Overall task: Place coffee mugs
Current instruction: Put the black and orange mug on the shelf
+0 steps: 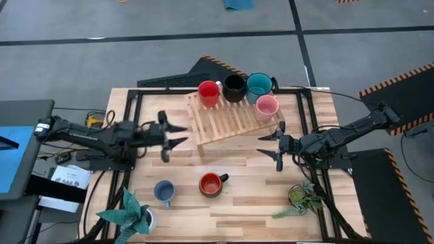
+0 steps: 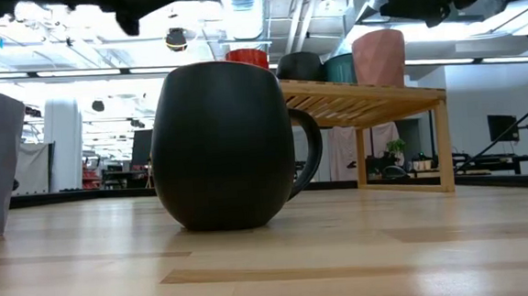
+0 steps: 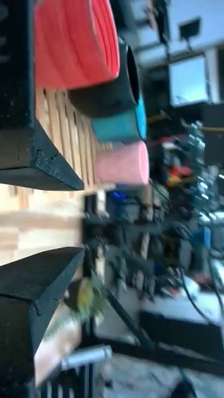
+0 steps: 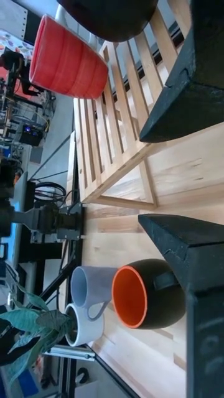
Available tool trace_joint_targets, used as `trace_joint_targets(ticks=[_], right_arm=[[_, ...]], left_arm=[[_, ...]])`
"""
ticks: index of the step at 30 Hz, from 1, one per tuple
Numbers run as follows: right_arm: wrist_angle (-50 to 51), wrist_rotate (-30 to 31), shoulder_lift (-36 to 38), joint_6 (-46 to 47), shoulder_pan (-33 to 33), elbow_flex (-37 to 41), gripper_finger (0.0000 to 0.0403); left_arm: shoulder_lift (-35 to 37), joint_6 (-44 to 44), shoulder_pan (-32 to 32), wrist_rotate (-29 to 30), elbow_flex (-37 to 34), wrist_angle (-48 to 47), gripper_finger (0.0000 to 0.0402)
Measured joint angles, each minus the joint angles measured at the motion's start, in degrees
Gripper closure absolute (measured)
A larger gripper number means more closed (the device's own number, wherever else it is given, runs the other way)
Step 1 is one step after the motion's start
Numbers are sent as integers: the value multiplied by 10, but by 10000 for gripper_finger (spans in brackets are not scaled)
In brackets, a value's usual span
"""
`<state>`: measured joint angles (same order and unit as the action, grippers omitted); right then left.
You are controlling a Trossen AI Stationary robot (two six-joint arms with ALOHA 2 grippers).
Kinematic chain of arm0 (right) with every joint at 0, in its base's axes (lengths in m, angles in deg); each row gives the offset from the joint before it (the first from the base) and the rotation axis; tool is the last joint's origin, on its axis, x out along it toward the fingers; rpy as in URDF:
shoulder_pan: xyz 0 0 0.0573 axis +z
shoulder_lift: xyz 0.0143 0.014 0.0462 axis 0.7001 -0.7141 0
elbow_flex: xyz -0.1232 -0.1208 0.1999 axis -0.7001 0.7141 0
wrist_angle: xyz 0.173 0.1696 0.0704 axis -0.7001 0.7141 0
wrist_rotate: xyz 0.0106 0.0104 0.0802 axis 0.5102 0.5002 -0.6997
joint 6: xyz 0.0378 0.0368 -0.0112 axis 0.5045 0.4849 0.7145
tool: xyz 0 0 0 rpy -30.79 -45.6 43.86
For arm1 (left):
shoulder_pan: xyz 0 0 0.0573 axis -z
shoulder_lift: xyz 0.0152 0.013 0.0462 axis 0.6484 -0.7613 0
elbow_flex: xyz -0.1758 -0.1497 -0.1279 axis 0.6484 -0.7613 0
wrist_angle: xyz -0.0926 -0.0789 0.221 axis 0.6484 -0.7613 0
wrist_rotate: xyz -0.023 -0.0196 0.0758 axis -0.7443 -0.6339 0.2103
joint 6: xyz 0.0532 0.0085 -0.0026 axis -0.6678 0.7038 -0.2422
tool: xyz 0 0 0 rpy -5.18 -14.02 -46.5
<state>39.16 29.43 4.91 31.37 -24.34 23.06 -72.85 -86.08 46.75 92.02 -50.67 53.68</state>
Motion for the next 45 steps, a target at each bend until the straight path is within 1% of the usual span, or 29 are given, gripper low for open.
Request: trace_joint_targets(ticks=[3, 6, 9, 20, 26, 29, 32, 35, 41, 45], right_arm=[[0, 0, 0, 10, 0, 0, 180], [1, 0, 0, 13, 0, 0, 180], [3, 0, 0, 13, 0, 0, 180], [3, 0, 0, 15, 0, 0, 180], [-2, 0, -24, 15, 0, 0, 180], [-16, -5, -53, 41, 0, 0, 180], [-27, -46, -95, 63, 0, -14, 180], [-22, -88, -153, 75, 0, -50, 180], [-6, -90, -275, 62, -4, -144, 180], [-8, -91, -343, 110, -8, -199, 180]], left_arm=[[41, -15, 17, 10, -45, 42, 258], [71, -19, 24, 23, -50, 41, 258], [86, -15, 24, 11, -49, 41, 258], [83, -14, 24, 6, -49, 24, 258], [83, -13, 23, 6, -49, 23, 258], [83, -13, 23, 7, -49, 23, 258], [83, -13, 23, 8, -49, 20, 258], [83, -13, 23, 8, -49, 20, 258], [83, -13, 23, 8, -49, 11, 258], [83, -13, 23, 8, -49, 10, 258]])
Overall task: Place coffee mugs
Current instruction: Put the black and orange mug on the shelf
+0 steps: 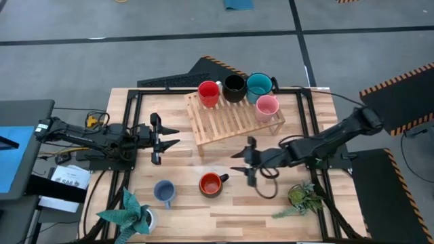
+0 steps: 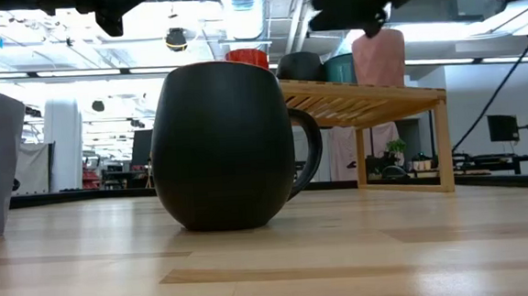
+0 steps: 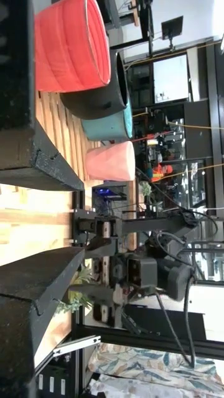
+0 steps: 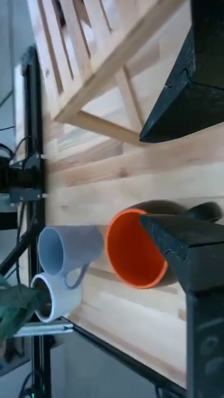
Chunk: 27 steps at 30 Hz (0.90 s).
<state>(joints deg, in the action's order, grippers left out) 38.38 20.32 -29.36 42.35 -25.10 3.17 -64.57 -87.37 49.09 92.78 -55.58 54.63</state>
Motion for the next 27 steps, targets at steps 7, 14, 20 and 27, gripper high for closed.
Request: trace_joint_targets(ticks=[7, 14, 20, 27], right_arm=[[2, -68, -104, 10, 0, -73, 180], [50, -95, -188, 10, 0, -154, 180], [114, -91, -247, 14, 0, -215, 180], [166, -87, -290, 22, -10, -268, 180]], left_arm=[[0, 0, 0, 0, 0, 0, 258], [0, 0, 0, 0, 0, 0, 258], [0, 0, 0, 0, 0, -2, 258], [0, 2, 0, 0, 0, -2, 258]])
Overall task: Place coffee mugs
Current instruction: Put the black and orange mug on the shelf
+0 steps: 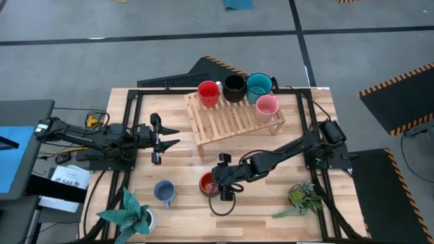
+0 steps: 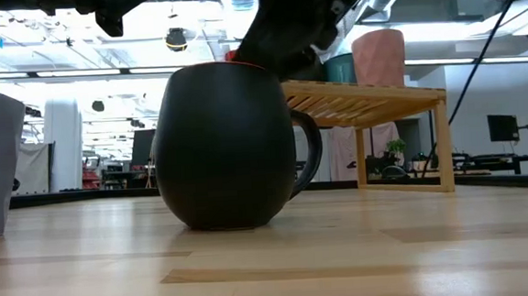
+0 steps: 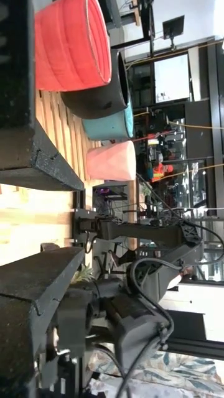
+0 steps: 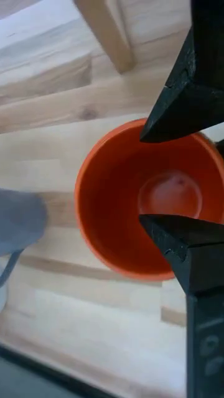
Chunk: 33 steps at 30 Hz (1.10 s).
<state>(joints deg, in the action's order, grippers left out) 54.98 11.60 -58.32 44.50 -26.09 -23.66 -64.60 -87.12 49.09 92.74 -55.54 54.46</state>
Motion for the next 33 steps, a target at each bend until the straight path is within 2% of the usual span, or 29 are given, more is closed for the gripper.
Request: trace_joint_targets(ticks=[13, 23, 29, 33], right_arm=[[9, 1, -5, 0, -9, -8, 180], [-10, 2, -5, -47, 4, -7, 180], [-4, 58, -5, -48, -2, -7, 180], [0, 63, -4, -45, -6, -7, 180]], left_arm=[[0, 2, 0, 0, 0, -3, 258], [0, 6, 0, 0, 0, -4, 258], [0, 6, 0, 0, 0, -4, 258], [0, 6, 0, 0, 0, -4, 258]])
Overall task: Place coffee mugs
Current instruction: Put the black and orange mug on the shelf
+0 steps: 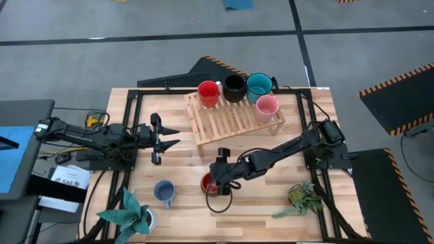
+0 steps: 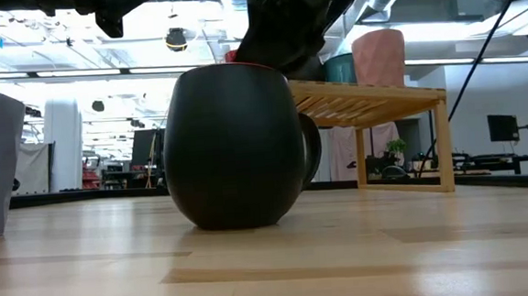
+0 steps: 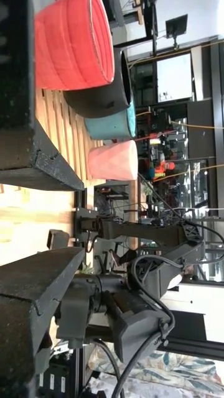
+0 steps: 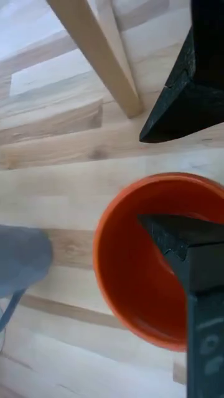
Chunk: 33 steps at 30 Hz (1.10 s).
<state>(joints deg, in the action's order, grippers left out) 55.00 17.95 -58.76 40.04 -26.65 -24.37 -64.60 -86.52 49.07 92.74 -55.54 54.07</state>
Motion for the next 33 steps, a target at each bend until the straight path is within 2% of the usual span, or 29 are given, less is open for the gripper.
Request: trace_joint_targets(ticks=[9, 17, 21, 27, 33], right_arm=[[65, -7, -1, 34, 0, 0, 180], [61, -32, -1, 33, -3, 0, 191], [62, -34, -1, 33, -7, 0, 238], [66, -33, -1, 23, -14, 0, 361], [87, -51, 17, 1, -10, 2, 362]], left_arm=[[0, 1, 0, 0, 0, 0, 258], [0, 2, 0, 0, 0, 0, 258], [0, 2, 0, 0, 0, 0, 258], [0, 2, 0, 0, 0, 0, 258], [0, 2, 0, 0, 0, -5, 258]])
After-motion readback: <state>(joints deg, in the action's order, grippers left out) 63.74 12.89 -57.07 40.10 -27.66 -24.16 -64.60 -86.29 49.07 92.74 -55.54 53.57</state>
